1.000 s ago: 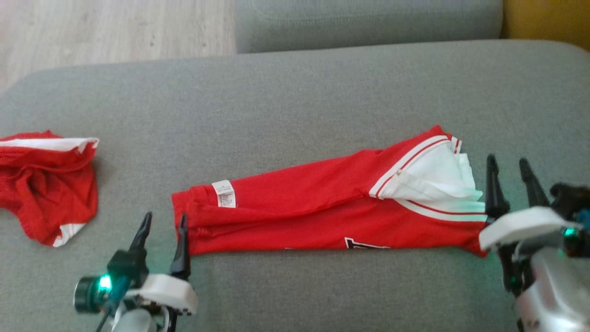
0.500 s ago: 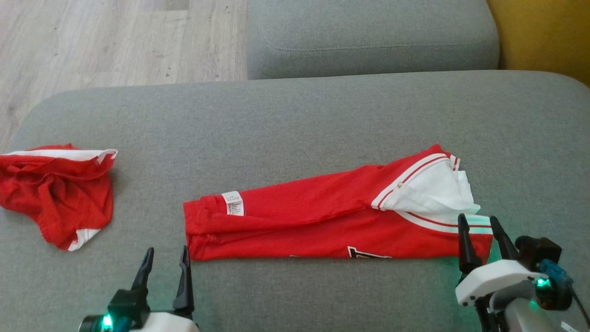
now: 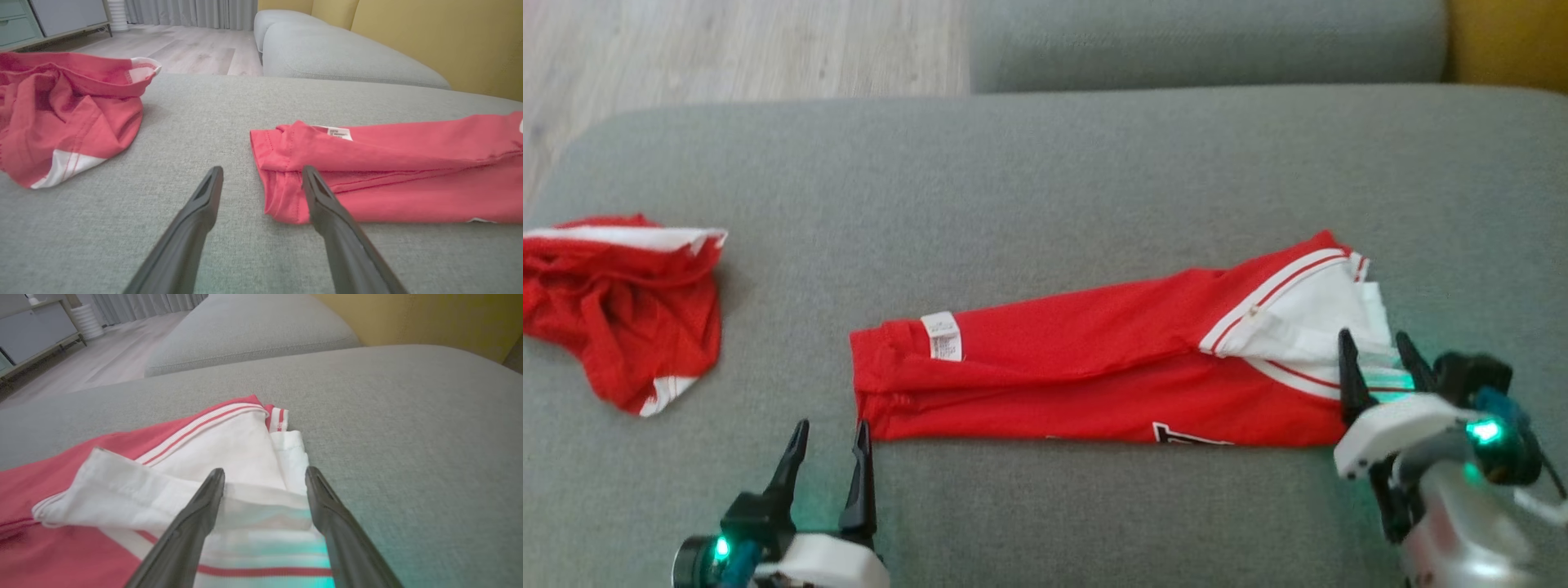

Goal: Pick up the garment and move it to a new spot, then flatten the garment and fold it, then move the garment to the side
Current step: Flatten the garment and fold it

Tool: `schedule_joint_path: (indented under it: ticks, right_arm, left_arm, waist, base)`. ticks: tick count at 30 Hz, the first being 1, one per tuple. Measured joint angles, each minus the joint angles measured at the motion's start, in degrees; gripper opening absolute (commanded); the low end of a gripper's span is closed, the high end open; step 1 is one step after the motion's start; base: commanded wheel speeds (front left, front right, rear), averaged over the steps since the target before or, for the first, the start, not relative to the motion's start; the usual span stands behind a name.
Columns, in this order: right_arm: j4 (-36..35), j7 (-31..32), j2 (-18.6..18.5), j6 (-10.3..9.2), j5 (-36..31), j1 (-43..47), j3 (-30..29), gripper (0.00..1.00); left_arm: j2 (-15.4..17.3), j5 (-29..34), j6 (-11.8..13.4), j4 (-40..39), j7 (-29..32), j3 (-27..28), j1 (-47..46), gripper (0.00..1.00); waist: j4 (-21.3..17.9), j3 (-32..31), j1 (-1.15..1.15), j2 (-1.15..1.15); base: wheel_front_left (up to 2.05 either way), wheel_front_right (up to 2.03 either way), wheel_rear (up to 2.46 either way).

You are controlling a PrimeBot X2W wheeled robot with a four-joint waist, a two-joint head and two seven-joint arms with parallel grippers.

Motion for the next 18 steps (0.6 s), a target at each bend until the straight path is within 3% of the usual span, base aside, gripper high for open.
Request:
schedule_joint_path:
  ticks: [9, 13, 14, 15, 16, 18]
  right_arm:
    - [10.11, 1.90, -0.62, 0.00, -3.35, -7.95, -7.04, 1.00]
    - [12.48, 1.90, -0.49, 0.00, -2.64, -10.32, -5.90, 1.00]
    - [12.92, 1.90, -0.52, 0.00, -1.82, -10.50, -5.31, 0.60]
    - [13.21, 1.90, -0.51, 0.00, -0.86, -10.58, -4.97, 0.13]
    - [13.70, 1.90, -0.49, 0.00, -0.08, -10.60, -4.34, 0.00]
    - [14.23, 1.88, -0.47, 0.00, 0.98, -10.61, -3.16, 0.00]
  left_arm:
    - [-0.12, -3.63, 0.08, 0.15, 0.00, -2.69, -2.41, 1.00]
    - [-0.12, -3.63, 0.25, 0.15, 0.00, -3.11, -2.56, 1.00]
    - [-0.12, -3.63, 0.53, 0.15, 0.00, -3.10, -2.57, 1.00]
    - [-0.12, -3.63, 0.62, 0.14, 0.00, -3.10, -2.57, 1.00]
    - [-0.12, -3.63, 0.63, 0.13, -0.01, -3.09, -2.57, 1.00]
    - [-0.12, -3.63, 0.65, 0.03, 0.00, -3.04, -2.57, 1.00]
  waist:
    - [1.36, 5.38, 0.00, 0.00]
    - [1.77, 6.22, 0.00, 0.00]
    - [1.74, 6.19, 0.00, 0.00]
    - [1.67, 6.11, -0.01, 0.00]
    - [1.58, 5.96, -0.01, 0.00]
    - [1.33, 5.55, -0.01, 0.00]
  base:
    - [0.00, 0.00, 0.00]
    - [0.00, 0.00, 0.00]
    - [0.00, 0.00, 0.00]
    - [0.00, 0.00, 0.00]
    - [0.00, 0.00, 0.00]
    - [0.00, 0.00, 0.00]
